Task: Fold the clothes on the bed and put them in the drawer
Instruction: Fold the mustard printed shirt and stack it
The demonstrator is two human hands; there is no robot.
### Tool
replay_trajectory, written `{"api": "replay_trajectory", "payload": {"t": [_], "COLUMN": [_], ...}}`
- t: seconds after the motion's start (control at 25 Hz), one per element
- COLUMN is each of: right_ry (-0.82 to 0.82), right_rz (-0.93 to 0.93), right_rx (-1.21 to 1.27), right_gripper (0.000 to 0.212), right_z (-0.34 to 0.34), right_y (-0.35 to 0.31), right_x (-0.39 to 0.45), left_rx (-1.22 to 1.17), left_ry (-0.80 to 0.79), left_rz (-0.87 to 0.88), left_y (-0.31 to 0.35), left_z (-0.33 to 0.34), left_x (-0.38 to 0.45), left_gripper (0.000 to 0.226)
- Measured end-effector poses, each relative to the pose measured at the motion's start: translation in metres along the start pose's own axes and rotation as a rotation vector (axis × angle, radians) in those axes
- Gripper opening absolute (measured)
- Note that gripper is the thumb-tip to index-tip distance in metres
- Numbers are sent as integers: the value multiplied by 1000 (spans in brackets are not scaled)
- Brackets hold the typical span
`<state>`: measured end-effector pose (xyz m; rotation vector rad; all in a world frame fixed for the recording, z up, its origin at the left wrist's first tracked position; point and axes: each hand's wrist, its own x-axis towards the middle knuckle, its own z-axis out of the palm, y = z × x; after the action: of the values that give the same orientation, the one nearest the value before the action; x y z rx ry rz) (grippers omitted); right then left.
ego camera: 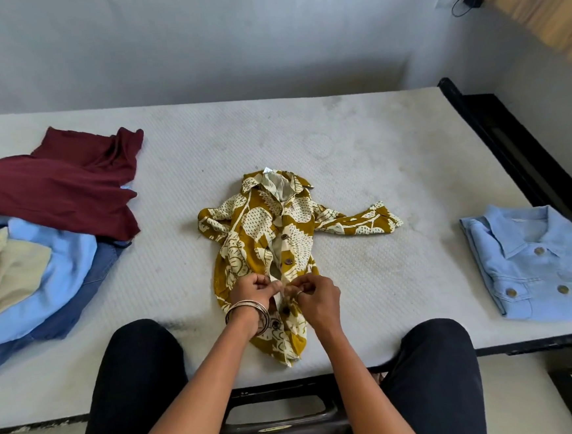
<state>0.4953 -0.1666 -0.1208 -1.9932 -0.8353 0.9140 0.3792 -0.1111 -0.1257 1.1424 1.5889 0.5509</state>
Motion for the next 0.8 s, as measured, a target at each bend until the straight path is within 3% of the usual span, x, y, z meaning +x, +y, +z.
{"api": "replay_trajectory", "payload": {"t": [0.16,0.24,0.48,0.64,0.8], "right_ry": [227,294,-33,-49,0], "right_rz": [171,222,90,151,162], "right_rx": [222,151,-220,-449,-501], "right_gripper": [13,18,16,12,13], "right_z": [-21,-24,18,41,47], "right_y": [5,15,29,37,33], "right_x": [20,25,3,1,0], "left_rx": [1,-22,-219,-409,-460], "left_ry": [63,64,29,25,4], "left_rz": [34,-5,-216,-278,-297], "left_y": [1,-6,-28,-30,-28], "left_z": [-18,-23,-11,-13,-18], "left_x": [3,7,12,13,14], "left_gripper": [17,22,39,34,29]}}
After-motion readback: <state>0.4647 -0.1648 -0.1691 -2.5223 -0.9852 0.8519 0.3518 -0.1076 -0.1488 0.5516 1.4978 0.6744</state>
